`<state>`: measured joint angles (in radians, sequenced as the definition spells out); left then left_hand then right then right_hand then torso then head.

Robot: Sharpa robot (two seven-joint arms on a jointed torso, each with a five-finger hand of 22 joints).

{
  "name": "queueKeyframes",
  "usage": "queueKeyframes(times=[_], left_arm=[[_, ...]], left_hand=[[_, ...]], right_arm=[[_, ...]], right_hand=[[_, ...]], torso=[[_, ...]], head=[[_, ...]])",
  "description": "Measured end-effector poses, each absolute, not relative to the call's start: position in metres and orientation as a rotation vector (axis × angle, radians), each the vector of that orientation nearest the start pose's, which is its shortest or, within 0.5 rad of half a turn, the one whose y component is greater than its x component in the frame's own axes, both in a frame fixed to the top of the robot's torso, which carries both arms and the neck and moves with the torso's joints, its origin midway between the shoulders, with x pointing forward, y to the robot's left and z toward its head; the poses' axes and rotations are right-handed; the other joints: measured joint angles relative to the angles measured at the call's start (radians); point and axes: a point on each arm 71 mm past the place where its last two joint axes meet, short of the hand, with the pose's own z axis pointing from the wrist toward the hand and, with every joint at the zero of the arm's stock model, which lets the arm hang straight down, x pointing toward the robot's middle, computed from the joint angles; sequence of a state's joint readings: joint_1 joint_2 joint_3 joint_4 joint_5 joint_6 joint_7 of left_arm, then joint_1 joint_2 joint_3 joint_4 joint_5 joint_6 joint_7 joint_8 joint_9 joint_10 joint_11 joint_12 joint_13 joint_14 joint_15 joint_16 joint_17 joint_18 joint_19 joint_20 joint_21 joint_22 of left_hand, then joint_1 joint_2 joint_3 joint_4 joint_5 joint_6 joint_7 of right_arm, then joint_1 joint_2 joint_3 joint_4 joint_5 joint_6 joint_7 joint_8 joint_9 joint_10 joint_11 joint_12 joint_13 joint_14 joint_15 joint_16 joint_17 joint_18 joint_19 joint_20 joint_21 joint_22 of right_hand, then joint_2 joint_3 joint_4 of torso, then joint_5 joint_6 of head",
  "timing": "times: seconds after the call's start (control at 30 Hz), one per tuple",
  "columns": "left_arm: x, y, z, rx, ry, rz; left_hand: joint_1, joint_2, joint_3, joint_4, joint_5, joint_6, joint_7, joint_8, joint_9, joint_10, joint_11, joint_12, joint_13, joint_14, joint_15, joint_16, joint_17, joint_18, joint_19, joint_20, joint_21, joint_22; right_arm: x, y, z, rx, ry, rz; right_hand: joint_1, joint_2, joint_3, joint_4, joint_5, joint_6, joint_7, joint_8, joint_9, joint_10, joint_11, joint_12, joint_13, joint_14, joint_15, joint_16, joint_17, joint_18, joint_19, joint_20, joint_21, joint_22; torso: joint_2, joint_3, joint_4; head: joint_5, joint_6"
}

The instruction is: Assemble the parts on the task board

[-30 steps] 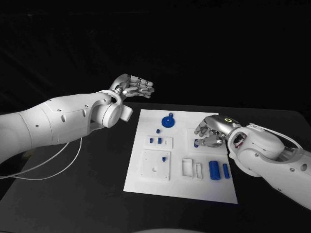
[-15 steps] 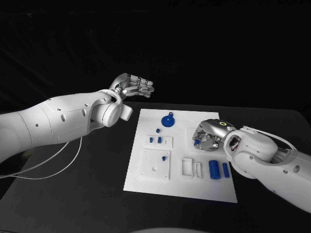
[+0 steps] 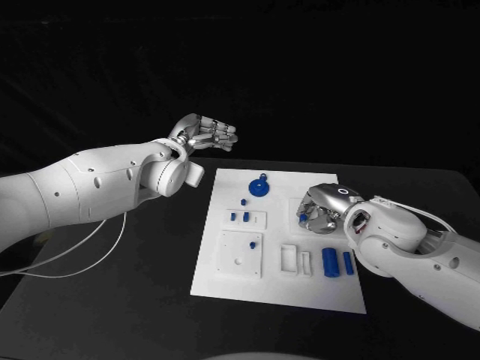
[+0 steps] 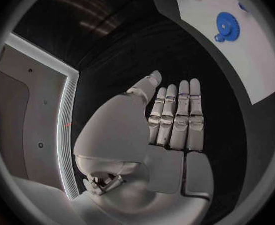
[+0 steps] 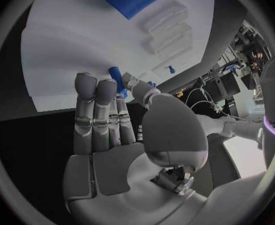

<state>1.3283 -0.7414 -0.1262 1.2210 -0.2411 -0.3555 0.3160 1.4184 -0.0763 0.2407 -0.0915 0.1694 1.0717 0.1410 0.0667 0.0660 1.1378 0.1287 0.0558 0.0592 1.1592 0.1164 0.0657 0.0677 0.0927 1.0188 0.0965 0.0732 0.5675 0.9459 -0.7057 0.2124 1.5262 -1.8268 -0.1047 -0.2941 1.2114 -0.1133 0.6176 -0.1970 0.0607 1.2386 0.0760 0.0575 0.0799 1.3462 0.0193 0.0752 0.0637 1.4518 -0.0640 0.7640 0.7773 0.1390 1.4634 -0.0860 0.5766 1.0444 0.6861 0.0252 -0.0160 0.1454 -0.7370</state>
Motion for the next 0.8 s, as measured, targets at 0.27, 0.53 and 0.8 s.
queueKeyframes(times=[0.27,0.53,0.8], left_arm=[[0.554,0.255,-0.156,-0.851,1.414,-1.198],[0.555,0.256,-0.157,-0.853,1.414,-1.194],[0.556,0.256,-0.157,-0.854,1.415,-1.192]], left_hand=[[0.0,0.0,0.0,0.0,0.0,0.0,0.0,0.0,0.0,0.0,0.0,0.0,0.0,0.0,0.0,0.0,0.0,0.0,0.0,0.0,0.0,0.0],[0.0,0.0,0.0,0.0,0.0,0.0,0.0,0.0,0.0,0.0,0.0,0.0,0.0,0.0,0.0,0.0,0.0,0.0,0.0,0.0,0.0,0.0],[0.0,0.0,0.0,0.0,0.0,0.0,0.0,0.0,0.0,0.0,0.0,0.0,0.0,0.0,0.0,0.0,0.0,0.0,0.0,0.0,0.0,0.0]], right_arm=[[0.469,-0.142,-0.218,-0.286,1.7,0.491],[0.465,-0.143,-0.209,-0.266,1.654,0.511],[0.458,-0.136,-0.189,-0.232,1.583,0.588]], right_hand=[[-0.011,0.004,0.078,0.0,-0.011,0.018,-0.002,0.005,0.028,0.012,0.005,0.005,0.004,0.004,-0.003,0.0,0.0,-0.01,0.003,-0.004,0.004,0.004],[-0.016,0.0,0.084,-0.003,-0.011,0.018,-0.002,0.005,0.037,0.012,0.005,0.005,0.007,0.0,-0.008,0.0,0.0,-0.016,0.003,-0.004,0.008,0.008],[-0.018,-0.001,0.085,-0.002,-0.011,0.018,-0.002,0.005,0.042,0.016,0.009,0.005,0.007,0.001,-0.008,0.0,0.0,-0.025,0.003,-0.011,0.012,0.011]], torso=[[0.0,0.0001,0.0],[0.0,0.0002,0.0],[0.0,0.0001,-0.0004]], head=[[-0.002,-0.003],[-0.003,-0.001],[-0.002,0.003]])
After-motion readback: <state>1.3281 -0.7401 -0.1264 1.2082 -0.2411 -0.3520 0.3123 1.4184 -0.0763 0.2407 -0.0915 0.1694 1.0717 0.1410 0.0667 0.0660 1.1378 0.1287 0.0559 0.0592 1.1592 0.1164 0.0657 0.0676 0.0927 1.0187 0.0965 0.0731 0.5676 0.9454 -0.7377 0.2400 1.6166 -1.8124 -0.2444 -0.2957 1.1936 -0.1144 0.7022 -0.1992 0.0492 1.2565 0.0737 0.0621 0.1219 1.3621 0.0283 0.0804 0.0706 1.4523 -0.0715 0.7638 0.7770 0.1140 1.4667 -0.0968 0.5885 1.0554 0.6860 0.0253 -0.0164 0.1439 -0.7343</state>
